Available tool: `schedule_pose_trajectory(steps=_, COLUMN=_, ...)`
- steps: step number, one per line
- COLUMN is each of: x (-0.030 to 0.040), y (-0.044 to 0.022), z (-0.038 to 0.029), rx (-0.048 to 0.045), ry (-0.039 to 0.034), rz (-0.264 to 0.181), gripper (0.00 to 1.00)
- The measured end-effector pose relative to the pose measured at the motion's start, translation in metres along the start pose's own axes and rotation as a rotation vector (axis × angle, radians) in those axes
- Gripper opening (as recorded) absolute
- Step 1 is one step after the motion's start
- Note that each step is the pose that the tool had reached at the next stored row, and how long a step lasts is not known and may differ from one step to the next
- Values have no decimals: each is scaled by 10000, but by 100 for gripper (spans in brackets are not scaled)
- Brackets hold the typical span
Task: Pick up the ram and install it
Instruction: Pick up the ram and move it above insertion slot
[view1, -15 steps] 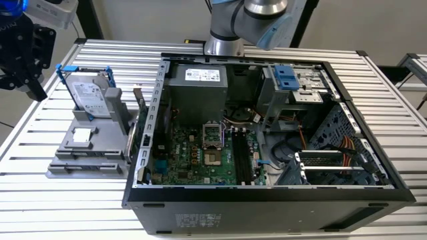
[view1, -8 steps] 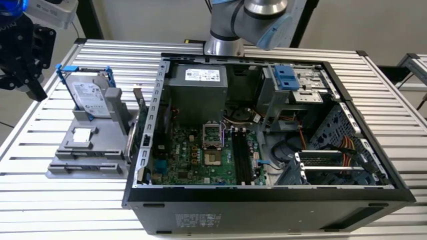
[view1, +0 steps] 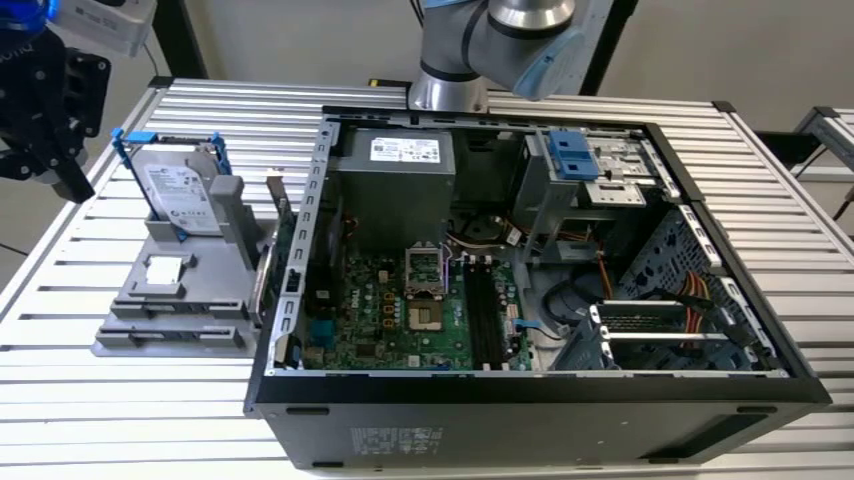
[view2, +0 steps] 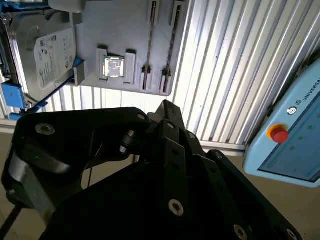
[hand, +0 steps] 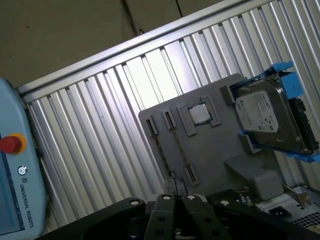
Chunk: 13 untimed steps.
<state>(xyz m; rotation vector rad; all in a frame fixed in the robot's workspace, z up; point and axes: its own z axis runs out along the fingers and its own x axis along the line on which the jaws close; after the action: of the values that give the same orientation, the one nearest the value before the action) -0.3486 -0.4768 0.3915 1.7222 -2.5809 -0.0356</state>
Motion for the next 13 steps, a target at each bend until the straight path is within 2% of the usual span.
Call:
schedule_pose_trajectory(steps=8, x=0, y=1, z=0, rx=29, ry=53, rz=-1360, gripper=0)
schedule_pose_trajectory(steps=13, x=-1, y=1, z=0, rx=102, ry=64, rz=-2083, gripper=0)
